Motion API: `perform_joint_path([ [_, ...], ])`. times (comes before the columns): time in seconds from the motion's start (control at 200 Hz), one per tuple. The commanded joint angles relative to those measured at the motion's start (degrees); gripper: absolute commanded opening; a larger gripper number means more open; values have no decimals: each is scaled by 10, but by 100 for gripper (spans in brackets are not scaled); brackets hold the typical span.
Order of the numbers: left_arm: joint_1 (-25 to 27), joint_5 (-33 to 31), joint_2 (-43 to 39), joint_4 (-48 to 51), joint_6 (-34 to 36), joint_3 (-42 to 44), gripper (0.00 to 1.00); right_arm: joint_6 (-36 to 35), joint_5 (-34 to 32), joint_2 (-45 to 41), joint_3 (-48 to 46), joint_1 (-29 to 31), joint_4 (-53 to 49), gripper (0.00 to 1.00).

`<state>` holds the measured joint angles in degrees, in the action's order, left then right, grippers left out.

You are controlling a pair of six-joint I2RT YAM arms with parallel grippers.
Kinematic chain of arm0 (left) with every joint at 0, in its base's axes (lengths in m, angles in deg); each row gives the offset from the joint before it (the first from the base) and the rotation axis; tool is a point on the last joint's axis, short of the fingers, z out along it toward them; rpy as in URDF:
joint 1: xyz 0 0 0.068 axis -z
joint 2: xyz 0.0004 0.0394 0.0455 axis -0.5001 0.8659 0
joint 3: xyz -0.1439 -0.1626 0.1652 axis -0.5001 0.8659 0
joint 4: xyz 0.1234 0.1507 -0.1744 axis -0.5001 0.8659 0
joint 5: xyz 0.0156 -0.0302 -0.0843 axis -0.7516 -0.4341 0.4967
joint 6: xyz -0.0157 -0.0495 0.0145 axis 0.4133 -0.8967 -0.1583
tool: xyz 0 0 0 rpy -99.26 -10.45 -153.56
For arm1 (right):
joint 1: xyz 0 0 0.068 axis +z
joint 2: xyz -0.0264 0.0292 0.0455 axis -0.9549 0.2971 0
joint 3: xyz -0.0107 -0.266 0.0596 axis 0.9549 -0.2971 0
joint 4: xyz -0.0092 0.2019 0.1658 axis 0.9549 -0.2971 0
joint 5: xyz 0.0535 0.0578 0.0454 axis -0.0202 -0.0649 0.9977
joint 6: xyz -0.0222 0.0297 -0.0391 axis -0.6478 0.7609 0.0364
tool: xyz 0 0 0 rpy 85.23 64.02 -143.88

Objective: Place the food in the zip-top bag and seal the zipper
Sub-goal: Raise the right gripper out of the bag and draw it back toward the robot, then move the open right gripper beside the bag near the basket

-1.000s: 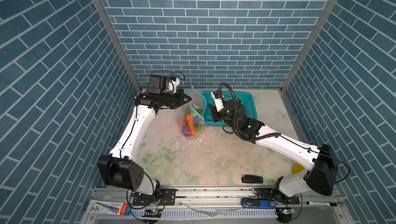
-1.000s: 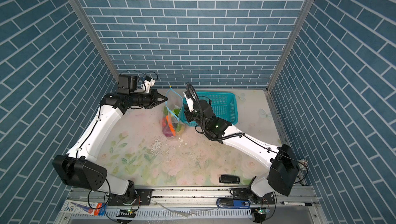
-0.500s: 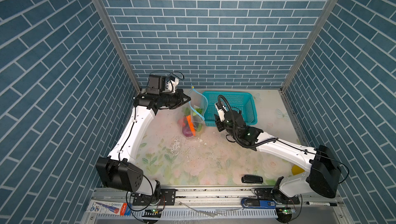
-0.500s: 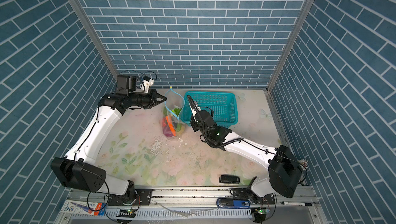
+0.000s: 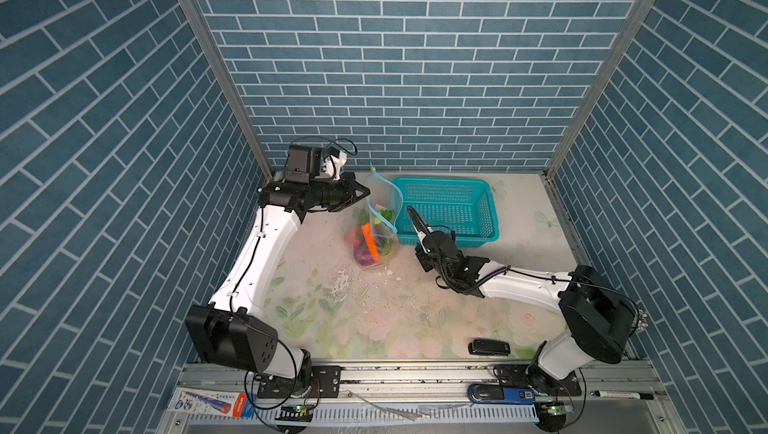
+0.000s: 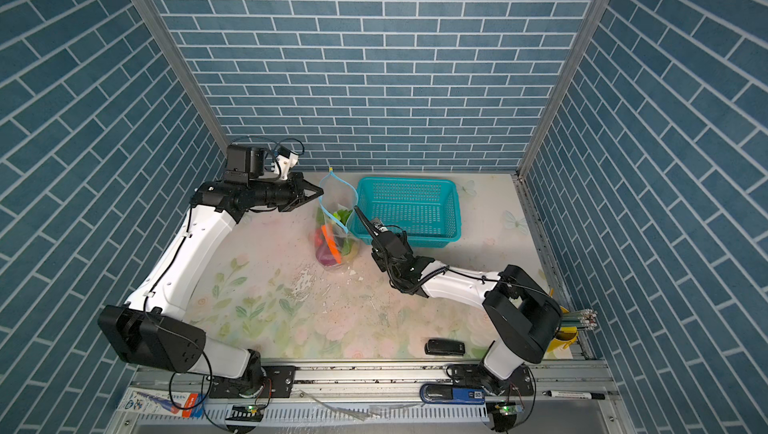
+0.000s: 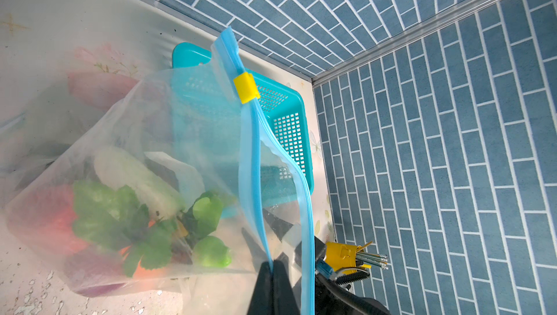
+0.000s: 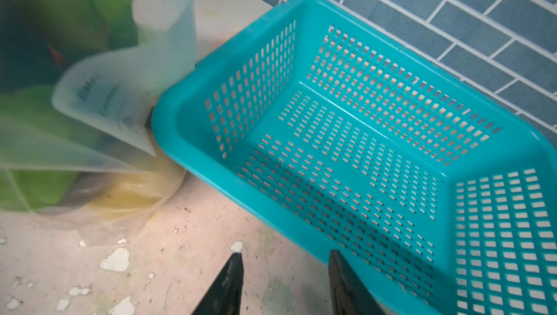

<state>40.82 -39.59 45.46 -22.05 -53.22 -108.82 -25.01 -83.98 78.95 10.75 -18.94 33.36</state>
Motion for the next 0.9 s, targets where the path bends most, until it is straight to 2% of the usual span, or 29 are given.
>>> perform_joint_path([
  [0.0, 3, 6, -11, 3, 10, -5, 0, 13, -30, 11, -17, 0, 11, 49],
  [0.095, 4, 7, -8, -1, 9, -6, 0, 16, -43, 23, -20, -12, 19, 50],
  [0.535, 4, 10, 6, 1, 10, -20, 0, 12, -22, 78, 16, -65, 33, 49],
  [0.895, 4, 7, 6, 3, 9, -18, 0, -41, -9, 115, 59, -107, 56, 49],
])
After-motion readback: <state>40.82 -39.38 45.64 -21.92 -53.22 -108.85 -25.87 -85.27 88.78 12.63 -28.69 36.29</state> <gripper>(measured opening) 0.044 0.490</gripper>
